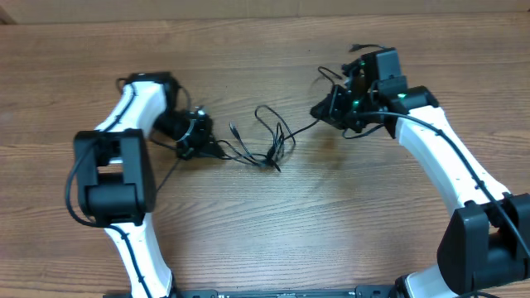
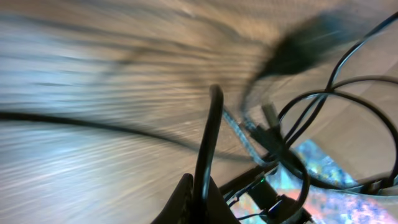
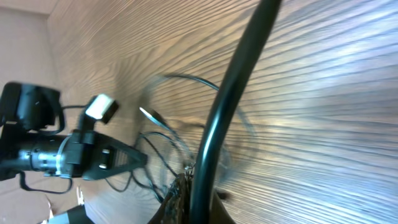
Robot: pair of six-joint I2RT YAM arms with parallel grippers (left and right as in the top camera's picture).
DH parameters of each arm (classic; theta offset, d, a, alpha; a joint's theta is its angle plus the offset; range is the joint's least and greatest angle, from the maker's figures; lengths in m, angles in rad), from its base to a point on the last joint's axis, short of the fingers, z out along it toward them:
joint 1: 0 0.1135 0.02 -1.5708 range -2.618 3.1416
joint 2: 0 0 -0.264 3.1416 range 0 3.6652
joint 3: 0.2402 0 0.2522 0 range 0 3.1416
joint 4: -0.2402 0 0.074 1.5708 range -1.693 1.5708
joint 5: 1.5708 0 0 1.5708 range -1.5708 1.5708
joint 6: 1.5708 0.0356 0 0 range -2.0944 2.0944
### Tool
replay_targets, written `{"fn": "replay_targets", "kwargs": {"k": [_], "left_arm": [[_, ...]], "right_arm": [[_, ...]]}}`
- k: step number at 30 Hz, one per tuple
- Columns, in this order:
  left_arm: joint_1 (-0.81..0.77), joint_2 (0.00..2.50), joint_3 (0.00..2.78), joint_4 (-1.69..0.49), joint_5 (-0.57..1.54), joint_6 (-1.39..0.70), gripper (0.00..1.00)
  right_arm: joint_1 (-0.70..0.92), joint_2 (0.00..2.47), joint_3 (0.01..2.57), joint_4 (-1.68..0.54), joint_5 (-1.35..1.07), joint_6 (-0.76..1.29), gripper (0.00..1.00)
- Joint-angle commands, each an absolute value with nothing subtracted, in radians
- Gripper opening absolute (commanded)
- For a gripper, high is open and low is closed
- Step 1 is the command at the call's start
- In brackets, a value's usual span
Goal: Untangle cables
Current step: 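Pull the left gripper far left, stretching the cable between grippers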
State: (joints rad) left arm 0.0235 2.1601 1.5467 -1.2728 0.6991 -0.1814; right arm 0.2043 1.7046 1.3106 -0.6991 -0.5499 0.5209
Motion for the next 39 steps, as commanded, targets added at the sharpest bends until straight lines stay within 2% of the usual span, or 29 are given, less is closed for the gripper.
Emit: {"fn": "replay_targets", "kwargs": {"k": [1,4,12,17,21,25,27,31,34,36,38,39], "left_arm": [[0.120,2.132,1.539,-1.274,0.717,-0.107,0.04],[0.218,2.132,1.539,-1.270,0.783,-0.107,0.04],[0.388,2.132,1.539,-1.272,0.804,-0.108,0.04],[0.400,2.132,1.523,-1.278,0.799,-0.107,0.05],[0.368,2.132,1.514,-1.278,0.706,-0.108,0.08],[0.354,2.132,1.514,-1.286,0.650,-0.109,0.44],[0.353,2.131,1.522,-1.298,0.651,-0.112,0.47],[0.352,2.121,1.584,-1.329,0.652,-0.113,0.47],[0.329,2.088,1.631,-1.344,0.653,-0.111,0.40],[0.293,2.056,1.638,-1.330,0.654,-0.111,0.40],[0.246,2.036,1.638,-1.309,0.654,-0.111,0.50],[0.219,2.033,1.638,-1.303,0.654,-0.112,0.59]], "right_arm": [[0.167,1.685,1.336,-0.710,-0.543,0.461,0.04],[0.152,1.685,1.336,-0.715,-0.532,0.461,0.04],[0.149,1.685,1.336,-0.728,-0.416,0.462,0.04],[0.155,1.685,1.336,-0.732,-0.420,0.463,0.04],[0.163,1.685,1.336,-0.733,-0.420,0.463,0.04],[0.162,1.685,1.336,-0.744,-0.420,0.462,0.04],[0.162,1.685,1.336,-0.748,-0.419,0.462,0.04],[0.162,1.685,1.336,-0.751,-0.420,0.463,0.04],[0.162,1.685,1.336,-0.751,-0.420,0.462,0.04],[0.162,1.685,1.336,-0.751,-0.420,0.463,0.04],[0.162,1.685,1.336,-0.751,-0.420,0.463,0.04],[0.162,1.685,1.336,-0.751,-0.420,0.463,0.04]]}}
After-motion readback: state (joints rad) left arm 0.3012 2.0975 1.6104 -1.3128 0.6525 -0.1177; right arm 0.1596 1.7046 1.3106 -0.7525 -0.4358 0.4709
